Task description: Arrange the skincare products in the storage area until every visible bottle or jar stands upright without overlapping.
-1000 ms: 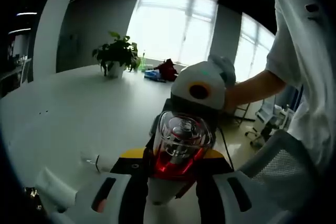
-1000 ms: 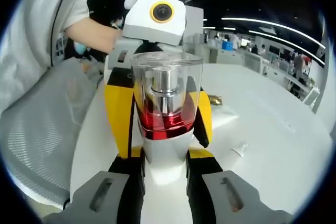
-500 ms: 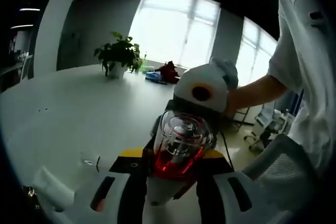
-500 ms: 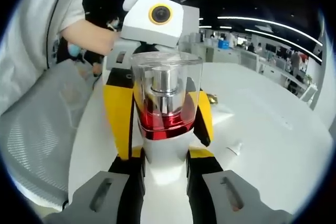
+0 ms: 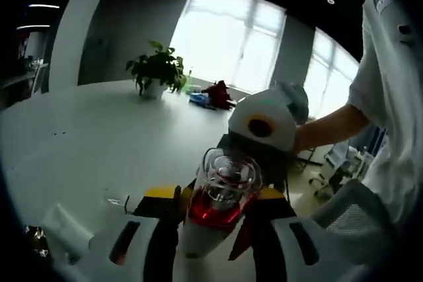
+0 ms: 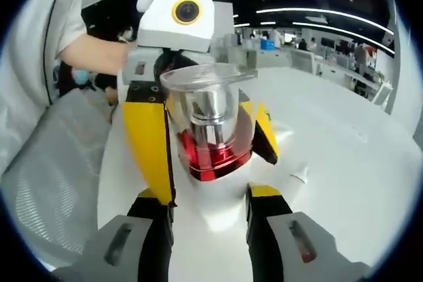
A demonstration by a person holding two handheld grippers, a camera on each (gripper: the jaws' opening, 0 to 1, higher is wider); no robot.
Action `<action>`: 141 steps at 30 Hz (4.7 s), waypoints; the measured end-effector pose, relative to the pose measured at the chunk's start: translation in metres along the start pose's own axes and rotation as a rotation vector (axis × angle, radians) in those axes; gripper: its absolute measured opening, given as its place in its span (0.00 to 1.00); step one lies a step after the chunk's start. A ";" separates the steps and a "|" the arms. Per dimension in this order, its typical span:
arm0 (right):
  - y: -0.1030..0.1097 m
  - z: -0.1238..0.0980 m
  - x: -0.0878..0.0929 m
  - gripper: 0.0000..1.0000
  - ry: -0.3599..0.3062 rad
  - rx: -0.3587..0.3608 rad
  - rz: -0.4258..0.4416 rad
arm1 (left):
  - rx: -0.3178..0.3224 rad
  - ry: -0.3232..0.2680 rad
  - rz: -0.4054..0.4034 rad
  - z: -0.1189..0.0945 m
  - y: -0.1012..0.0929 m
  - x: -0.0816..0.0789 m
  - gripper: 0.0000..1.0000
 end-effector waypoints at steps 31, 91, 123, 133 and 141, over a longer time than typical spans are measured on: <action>0.023 -0.041 -0.004 0.68 0.009 0.239 0.219 | -0.270 0.081 -0.264 -0.089 -0.018 0.072 0.85; 0.135 -0.061 -0.001 0.80 -0.041 0.390 0.431 | -0.696 -0.010 -0.489 -0.273 -0.088 0.181 0.98; 0.145 -0.052 -0.012 0.81 -0.067 0.273 0.427 | -0.701 0.088 -0.532 -0.244 -0.075 0.167 0.96; 0.151 -0.049 -0.010 0.80 -0.058 0.231 0.433 | -0.719 0.128 -0.535 -0.214 -0.048 0.131 0.93; 0.154 -0.048 -0.010 0.80 -0.073 0.200 0.429 | -0.707 0.210 -0.531 -0.177 -0.033 0.117 0.90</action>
Point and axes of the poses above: the point that each gripper's makers call its tool centre point, and the gripper's own axes: z roughly forward along the fingers, y roughly to its left, x roughly out of its underside, the point moved 1 cm from there along -z, roughly backward along the fingers, and after that the axes turned 9 degrees about y, right-handed, at the moved point
